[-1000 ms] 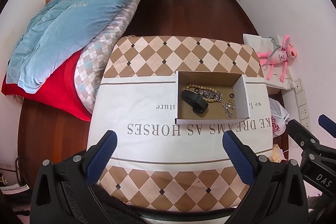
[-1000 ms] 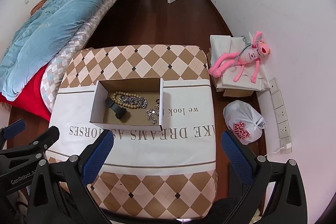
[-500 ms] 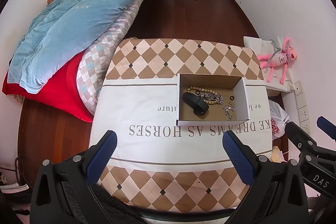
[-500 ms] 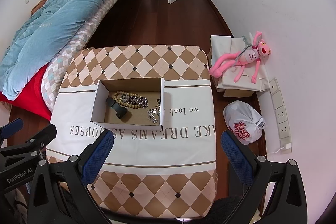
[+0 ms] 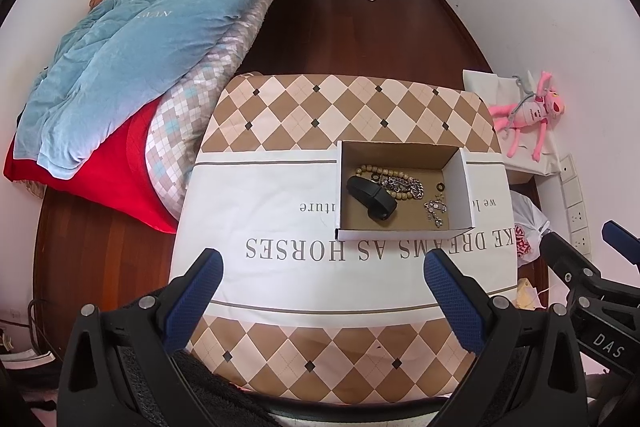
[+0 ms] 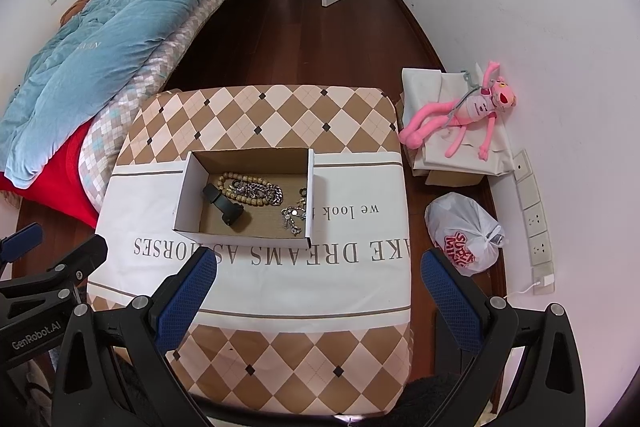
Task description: Organize jewelry
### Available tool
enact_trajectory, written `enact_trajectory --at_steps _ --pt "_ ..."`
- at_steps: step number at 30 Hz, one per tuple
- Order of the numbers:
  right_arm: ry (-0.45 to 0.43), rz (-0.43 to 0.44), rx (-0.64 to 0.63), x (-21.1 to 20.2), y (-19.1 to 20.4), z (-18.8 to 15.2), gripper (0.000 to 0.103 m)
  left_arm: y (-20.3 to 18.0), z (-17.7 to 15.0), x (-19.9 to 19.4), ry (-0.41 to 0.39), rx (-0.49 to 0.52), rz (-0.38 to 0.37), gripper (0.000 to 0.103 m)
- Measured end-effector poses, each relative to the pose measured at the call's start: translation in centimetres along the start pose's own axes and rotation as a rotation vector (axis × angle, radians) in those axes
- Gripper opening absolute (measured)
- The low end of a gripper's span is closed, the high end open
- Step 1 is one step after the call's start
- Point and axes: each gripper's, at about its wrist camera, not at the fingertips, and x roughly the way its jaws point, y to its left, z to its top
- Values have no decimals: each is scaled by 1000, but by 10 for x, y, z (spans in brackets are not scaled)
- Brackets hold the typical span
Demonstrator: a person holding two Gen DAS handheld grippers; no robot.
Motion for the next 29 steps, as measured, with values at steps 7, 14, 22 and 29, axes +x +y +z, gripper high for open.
enact_trajectory --at_steps 7,14,22,29 --pt "-1 0 1 0 0 1 103 -2 0 -2 -4 1 -3 103" --pt "-1 0 -5 -1 2 0 103 -4 1 -3 -4 -2 -3 103" --pt "-1 1 -3 -1 2 0 103 -3 1 -3 -6 0 -5 103" --pt "0 0 -3 -1 2 1 103 -1 -2 -1 -10 -1 -14 103"
